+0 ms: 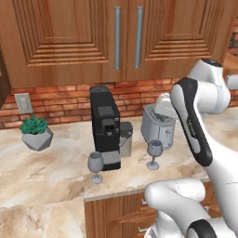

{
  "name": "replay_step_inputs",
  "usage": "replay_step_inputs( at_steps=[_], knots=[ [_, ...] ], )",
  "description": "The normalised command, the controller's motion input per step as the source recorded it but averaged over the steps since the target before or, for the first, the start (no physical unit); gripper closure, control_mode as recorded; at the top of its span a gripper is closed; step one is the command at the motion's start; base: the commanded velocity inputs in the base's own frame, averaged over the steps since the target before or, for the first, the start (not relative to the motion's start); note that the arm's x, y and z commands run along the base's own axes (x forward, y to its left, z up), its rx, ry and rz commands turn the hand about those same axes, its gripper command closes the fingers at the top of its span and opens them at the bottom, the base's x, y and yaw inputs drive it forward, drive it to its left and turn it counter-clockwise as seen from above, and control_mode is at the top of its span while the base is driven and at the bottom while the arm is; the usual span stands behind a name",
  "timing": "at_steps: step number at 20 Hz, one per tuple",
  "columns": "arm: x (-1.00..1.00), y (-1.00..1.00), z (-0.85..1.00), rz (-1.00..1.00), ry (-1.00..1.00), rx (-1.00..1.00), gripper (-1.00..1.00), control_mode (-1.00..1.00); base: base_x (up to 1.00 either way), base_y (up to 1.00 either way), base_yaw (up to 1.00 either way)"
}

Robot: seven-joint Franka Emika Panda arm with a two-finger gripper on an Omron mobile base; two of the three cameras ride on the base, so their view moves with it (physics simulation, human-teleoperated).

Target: Retrieve the wine glasses from the counter and place one next to each plate.

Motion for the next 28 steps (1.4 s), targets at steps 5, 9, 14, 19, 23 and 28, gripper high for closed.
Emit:
replay_step_inputs(
  at_steps=[5,9,14,19,23,28],
  knots=[
    [-0.59,-0.27,0.0,-0.29,0.02,0.27,-1.0,-1.0,0.0,0.0,0.0],
    [-0.31,-0.09,0.02,-0.15,0.09,0.24,-1.0,-1.0,0.0,0.0,0.0],
    [-0.06,-0.24,0.01,-0.04,0.23,0.06,-1.0,-1.0,0.0,0.0,0.0],
    [0.0,-0.31,0.0,0.0,0.28,0.31,-1.0,-1.0,0.0,0.0,0.0],
    [0.0,-0.36,-0.02,0.0,0.19,0.35,-1.0,-1.0,0.0,0.0,0.0],
    [0.05,-0.11,-0.2,0.0,0.14,0.14,-1.0,-1.0,0.0,0.0,0.0]
  ],
)
